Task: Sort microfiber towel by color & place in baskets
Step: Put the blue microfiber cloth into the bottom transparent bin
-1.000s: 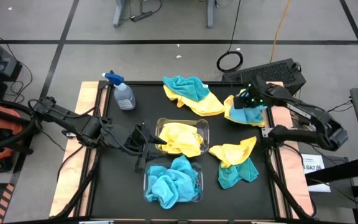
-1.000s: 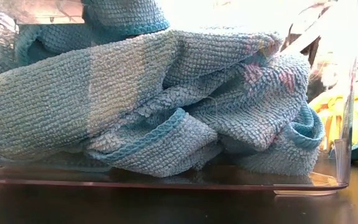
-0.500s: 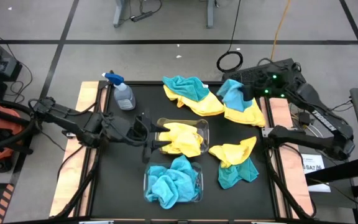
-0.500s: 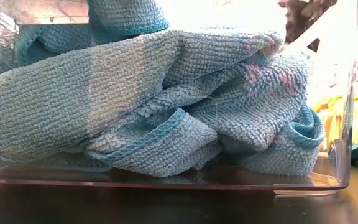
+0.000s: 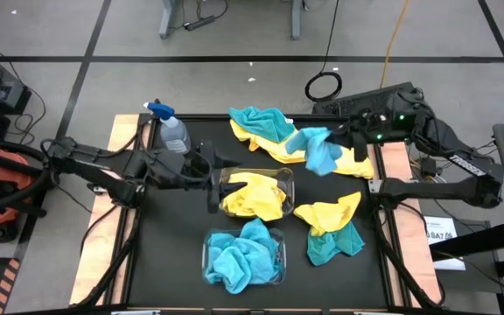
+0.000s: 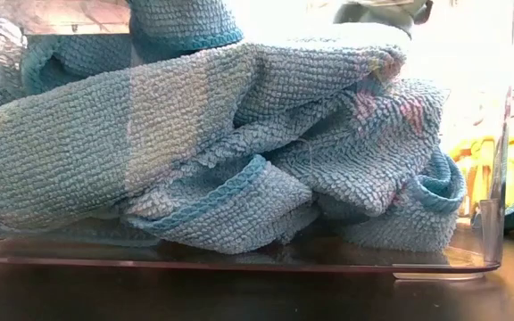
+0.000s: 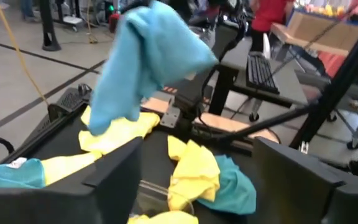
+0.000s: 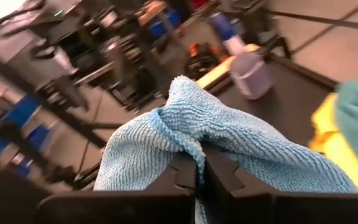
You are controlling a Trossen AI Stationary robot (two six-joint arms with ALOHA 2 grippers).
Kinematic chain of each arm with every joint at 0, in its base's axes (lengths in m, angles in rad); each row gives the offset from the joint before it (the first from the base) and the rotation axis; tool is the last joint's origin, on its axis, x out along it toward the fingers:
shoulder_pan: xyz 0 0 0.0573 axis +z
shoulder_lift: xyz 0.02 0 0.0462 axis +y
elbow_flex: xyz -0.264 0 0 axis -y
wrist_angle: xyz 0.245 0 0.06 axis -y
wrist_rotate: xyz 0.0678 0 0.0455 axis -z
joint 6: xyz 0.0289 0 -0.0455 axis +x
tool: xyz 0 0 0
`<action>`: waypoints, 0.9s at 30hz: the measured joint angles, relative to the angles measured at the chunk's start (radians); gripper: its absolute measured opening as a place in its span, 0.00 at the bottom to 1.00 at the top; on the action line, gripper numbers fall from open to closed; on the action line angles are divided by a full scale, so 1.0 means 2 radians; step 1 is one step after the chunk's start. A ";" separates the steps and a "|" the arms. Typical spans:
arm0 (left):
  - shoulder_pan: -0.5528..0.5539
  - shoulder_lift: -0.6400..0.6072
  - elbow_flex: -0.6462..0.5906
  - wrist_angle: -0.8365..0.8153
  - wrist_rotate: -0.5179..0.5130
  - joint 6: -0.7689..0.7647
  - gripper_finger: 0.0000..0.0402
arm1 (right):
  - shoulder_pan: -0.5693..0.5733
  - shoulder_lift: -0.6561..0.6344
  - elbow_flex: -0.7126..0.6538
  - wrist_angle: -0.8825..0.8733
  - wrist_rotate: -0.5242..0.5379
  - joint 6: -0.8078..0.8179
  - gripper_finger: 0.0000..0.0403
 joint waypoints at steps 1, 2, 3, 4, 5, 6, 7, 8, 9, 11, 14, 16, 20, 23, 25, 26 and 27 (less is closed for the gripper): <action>0.004 0.000 0.000 0.004 0.003 -0.001 0.80 | 0.013 0.005 0.000 0.009 0.001 -0.002 0.00; 0.008 0.000 0.000 0.011 0.011 -0.002 0.84 | 0.026 0.011 0.000 0.018 0.001 -0.004 0.00; 0.012 0.000 0.000 0.017 0.020 -0.004 0.88 | 0.039 0.017 0.000 0.028 0.001 -0.006 0.00; 0.016 0.000 0.000 0.021 0.027 -0.009 0.91 | 0.052 0.025 0.000 0.039 0.001 -0.007 0.00; 0.020 0.000 0.000 0.023 0.032 -0.015 0.94 | 0.064 0.032 0.000 0.051 0.001 -0.009 0.00; 0.024 0.001 0.000 0.024 0.038 -0.018 0.97 | 0.076 0.040 0.000 0.063 0.001 -0.012 0.00; 0.028 0.003 0.000 0.027 0.043 -0.024 0.98 | 0.088 0.048 0.000 0.076 0.001 -0.015 0.00; 0.032 0.005 0.000 0.030 0.048 -0.027 0.99 | 0.100 0.057 0.000 0.089 0.002 -0.017 0.00; 0.034 0.007 0.000 0.033 0.053 -0.028 0.99 | 0.110 0.065 0.000 0.103 0.002 -0.020 0.00; 0.039 0.015 0.000 0.047 0.061 -0.031 0.98 | 0.129 0.082 0.000 0.127 0.002 -0.027 0.00; 0.047 0.029 0.000 0.072 0.082 -0.042 0.98 | 0.152 0.108 0.000 0.152 0.002 -0.043 0.00; 0.051 0.041 0.000 0.092 0.091 -0.051 0.98 | 0.163 0.122 0.000 0.162 0.003 -0.051 0.00; 0.059 0.063 0.000 0.115 0.136 -0.074 0.98 | 0.183 0.147 0.000 0.186 0.006 -0.062 0.00; 0.060 0.082 0.000 0.136 0.176 -0.093 0.98 | 0.196 0.157 0.000 0.199 0.021 -0.072 0.00; 0.060 0.094 0.000 0.152 0.198 -0.103 0.98 | 0.201 0.160 0.000 0.202 0.034 -0.077 0.00; 0.059 0.099 0.000 0.159 0.207 -0.108 0.98 | 0.203 0.161 0.000 0.203 0.042 -0.079 0.00; 0.059 0.104 0.000 0.164 0.216 -0.113 0.98 | 0.204 0.161 0.000 0.202 0.047 -0.081 0.00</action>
